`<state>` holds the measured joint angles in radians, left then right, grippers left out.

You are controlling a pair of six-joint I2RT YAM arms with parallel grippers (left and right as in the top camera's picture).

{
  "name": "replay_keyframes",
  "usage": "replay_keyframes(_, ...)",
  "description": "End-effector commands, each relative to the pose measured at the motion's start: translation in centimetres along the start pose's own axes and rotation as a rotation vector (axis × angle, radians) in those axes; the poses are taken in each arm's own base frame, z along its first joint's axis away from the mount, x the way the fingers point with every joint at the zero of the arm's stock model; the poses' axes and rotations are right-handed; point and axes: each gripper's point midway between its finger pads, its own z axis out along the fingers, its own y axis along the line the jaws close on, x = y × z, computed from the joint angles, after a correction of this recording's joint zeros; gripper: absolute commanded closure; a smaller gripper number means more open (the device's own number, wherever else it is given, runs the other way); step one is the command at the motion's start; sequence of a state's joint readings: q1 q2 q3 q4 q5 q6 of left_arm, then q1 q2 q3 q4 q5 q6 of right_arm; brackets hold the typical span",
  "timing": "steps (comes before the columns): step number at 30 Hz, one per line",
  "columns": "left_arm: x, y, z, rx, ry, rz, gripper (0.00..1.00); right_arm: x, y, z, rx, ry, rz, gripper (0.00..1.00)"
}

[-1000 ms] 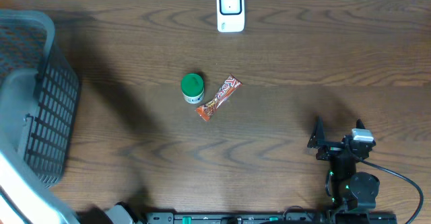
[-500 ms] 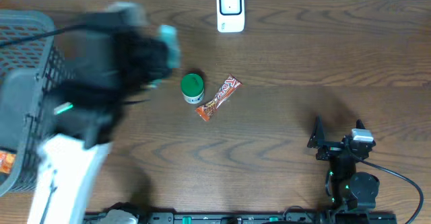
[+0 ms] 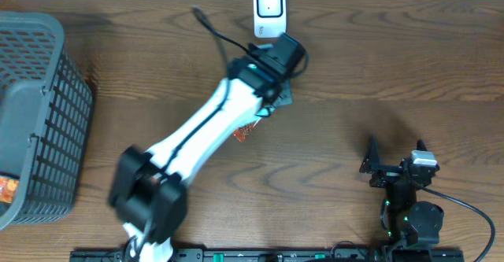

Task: Scan the item barcode
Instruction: 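Place the mint-green wipes pack on the table right of the candy bar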

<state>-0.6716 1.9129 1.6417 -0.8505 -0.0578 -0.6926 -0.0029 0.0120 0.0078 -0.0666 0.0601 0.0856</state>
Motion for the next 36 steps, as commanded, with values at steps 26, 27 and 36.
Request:
replay_keyframes(26,-7.3,5.5,-16.0,0.155,-0.282,-0.064,0.17,0.1,0.1,0.0,-0.005,0.000,-0.013,0.01)
replay_keyframes(27,-8.1,7.5,-17.9,0.136,-0.336,-0.089,0.17,0.1,0.1,0.0,-0.004,0.000,-0.013,0.01)
replay_keyframes(36,-6.0,35.7,-28.8,-0.310,-0.557,-0.707,0.17,0.1,0.1,0.0,-0.005,0.000,-0.013,0.01)
